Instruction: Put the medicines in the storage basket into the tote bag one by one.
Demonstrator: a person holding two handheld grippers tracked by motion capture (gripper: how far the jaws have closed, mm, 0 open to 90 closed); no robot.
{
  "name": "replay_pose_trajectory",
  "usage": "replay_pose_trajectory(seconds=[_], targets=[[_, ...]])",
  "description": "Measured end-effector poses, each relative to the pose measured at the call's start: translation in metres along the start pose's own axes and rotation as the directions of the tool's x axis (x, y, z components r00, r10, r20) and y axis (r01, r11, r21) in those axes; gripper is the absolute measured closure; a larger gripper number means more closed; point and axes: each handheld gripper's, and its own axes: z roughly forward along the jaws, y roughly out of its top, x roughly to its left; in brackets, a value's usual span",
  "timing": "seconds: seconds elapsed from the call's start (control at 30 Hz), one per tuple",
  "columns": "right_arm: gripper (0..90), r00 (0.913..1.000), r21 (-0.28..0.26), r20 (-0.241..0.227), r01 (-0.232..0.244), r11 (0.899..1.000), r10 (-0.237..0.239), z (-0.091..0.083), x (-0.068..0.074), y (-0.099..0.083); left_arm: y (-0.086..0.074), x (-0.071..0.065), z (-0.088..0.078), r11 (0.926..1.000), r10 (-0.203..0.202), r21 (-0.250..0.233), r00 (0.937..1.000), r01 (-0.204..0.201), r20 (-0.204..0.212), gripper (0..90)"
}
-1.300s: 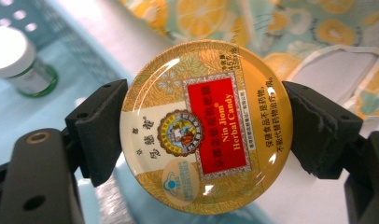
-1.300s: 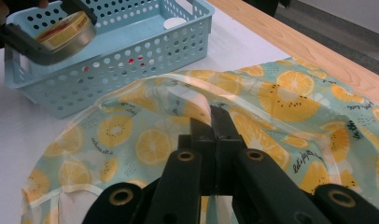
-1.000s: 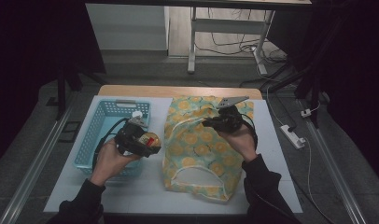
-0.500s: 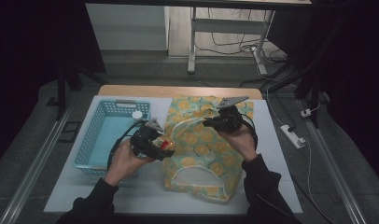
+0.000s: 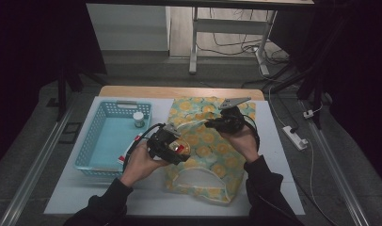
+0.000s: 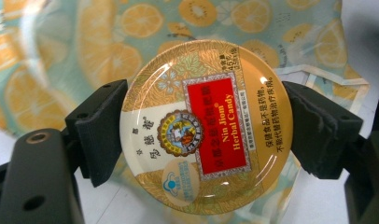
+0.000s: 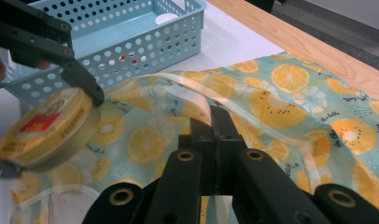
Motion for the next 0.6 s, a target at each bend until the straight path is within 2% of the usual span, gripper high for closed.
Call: replay_pose_trajectory(seconds=[0.23, 0.33, 0.6], targets=[[90.0, 1.0, 0.001, 0.004, -0.005, 1.0, 0.005, 0.001, -0.001, -0.001, 0.012, -0.008, 0.016, 0.9996, 0.029, 0.005, 0.9991, -0.029, 0.031, 20.3], [90.0, 1.0, -0.004, 0.004, -0.003, 1.0, 0.003, 0.0, 0.0, 0.0, 0.018, -0.009, 0.023, 0.9993, 0.038, 0.005, 0.9988, -0.038, 0.031, 20.3], [90.0, 1.0, -0.003, 0.006, 0.003, 1.0, -0.003, 0.0, 0.001, 0.0, 0.024, -0.001, 0.047, 0.9995, 0.029, 0.015, 0.9993, -0.029, 0.022, 20.3]])
